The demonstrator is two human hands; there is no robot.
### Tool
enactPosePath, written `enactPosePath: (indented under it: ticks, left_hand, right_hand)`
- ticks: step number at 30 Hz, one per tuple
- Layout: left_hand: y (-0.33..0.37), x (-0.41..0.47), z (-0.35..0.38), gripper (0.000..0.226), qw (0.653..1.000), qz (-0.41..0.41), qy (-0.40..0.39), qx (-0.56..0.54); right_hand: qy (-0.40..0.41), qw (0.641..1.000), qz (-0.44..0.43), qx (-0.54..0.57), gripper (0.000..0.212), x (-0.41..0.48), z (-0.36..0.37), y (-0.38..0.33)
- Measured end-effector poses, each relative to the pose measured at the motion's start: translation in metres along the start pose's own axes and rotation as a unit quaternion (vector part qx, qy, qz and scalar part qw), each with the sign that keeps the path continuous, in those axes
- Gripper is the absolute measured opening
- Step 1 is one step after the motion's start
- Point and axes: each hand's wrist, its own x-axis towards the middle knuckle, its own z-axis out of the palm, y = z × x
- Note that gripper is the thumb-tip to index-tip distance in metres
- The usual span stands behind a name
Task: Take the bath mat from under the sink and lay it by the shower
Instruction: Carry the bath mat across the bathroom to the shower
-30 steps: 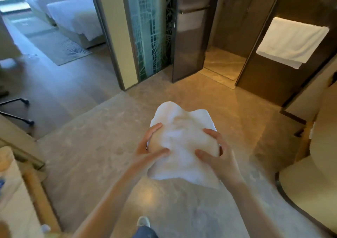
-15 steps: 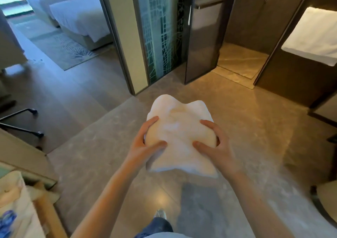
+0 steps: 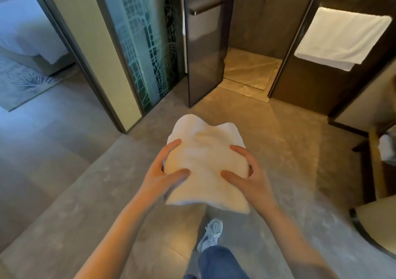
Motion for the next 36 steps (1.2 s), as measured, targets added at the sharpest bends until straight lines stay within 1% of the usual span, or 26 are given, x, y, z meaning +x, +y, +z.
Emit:
enactPosePath:
  ticks: [3,7,14,20,26,28,32,36]
  left_hand:
    - [0.007,0.057,0.003,0.070,1.000,0.014,0.000,0.005]
    - [0.034,0.134,0.006,0.072,1.000,0.016,-0.011,0.006]
    - [0.065,0.253,0.018,0.071,0.998,0.053,-0.037,-0.016]
    - [0.072,0.346,0.028,0.071,0.997,0.043,-0.061,-0.032]
    - [0.083,0.469,0.037,0.071,0.994,0.052,-0.085,-0.044]
    - [0.092,0.514,0.038,0.072,0.993,0.061,-0.096,-0.034]
    - [0.110,0.602,0.037,0.077,0.989,0.068,-0.129,0.011]
    - [0.126,0.680,0.045,0.076,0.981,0.070,-0.179,0.019]
  right_hand:
    - [0.007,1.000,-0.006,0.013,0.059,0.053,-0.007,0.000]
    - [0.008,1.000,-0.008,0.020,0.060,0.129,-0.022,-0.011]
    - [0.043,0.999,-0.018,0.015,0.060,0.239,-0.046,-0.024]
    - [0.062,0.998,-0.017,0.015,0.061,0.323,-0.060,-0.020]
    - [0.101,0.995,-0.015,-0.012,0.060,0.431,-0.069,-0.014]
    - [0.125,0.992,-0.012,-0.027,0.060,0.469,-0.073,-0.015]
    - [0.165,0.986,0.005,-0.038,0.058,0.536,-0.081,-0.024]
    - [0.200,0.979,0.012,-0.029,0.059,0.589,-0.092,-0.031]
